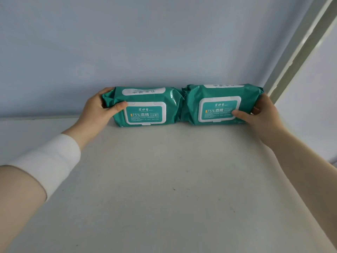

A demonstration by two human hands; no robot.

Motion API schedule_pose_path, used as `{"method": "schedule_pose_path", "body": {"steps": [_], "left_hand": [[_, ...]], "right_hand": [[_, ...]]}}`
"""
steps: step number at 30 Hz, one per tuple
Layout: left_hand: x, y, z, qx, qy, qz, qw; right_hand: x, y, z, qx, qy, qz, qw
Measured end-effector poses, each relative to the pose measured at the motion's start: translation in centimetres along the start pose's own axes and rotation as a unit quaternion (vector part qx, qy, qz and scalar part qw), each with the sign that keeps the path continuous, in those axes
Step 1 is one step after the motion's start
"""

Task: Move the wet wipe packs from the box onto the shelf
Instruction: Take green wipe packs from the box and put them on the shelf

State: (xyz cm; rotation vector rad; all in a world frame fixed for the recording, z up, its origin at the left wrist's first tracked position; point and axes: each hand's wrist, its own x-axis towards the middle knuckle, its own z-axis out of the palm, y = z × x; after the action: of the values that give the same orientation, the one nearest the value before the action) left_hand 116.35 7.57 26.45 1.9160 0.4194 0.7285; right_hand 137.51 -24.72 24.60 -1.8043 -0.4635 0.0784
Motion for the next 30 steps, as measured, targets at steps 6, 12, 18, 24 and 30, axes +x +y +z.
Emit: {"method": "schedule_pose_path", "body": {"steps": [6,12,18,24,30], "left_hand": [[1.6,-0.1,0.6,0.035,-0.001,0.017,0.999],[1.7,1.0,0.8,0.127,0.018,0.01,0.992],[-1.1,4.0,0.7,0.424,0.037,0.148,0.893],[-6.5,9.2,1.2,0.645,-0.255,0.21,0.689],[-15.8,14.8,1.8,0.669,-0.454,0.162,0.566]], "right_hand": [[1.4,0.3,0.9,-0.038,0.021,-0.026,0.999],[0.9,-0.1,1.7,-0.076,0.051,0.03,0.995],[-3.7,-2.9,2.7,-0.242,0.081,0.056,0.965],[-12.9,-8.7,2.7,-0.544,-0.099,0.03,0.832],[-25.9,-15.0,2.2,-0.635,-0.23,0.177,0.716]]}}
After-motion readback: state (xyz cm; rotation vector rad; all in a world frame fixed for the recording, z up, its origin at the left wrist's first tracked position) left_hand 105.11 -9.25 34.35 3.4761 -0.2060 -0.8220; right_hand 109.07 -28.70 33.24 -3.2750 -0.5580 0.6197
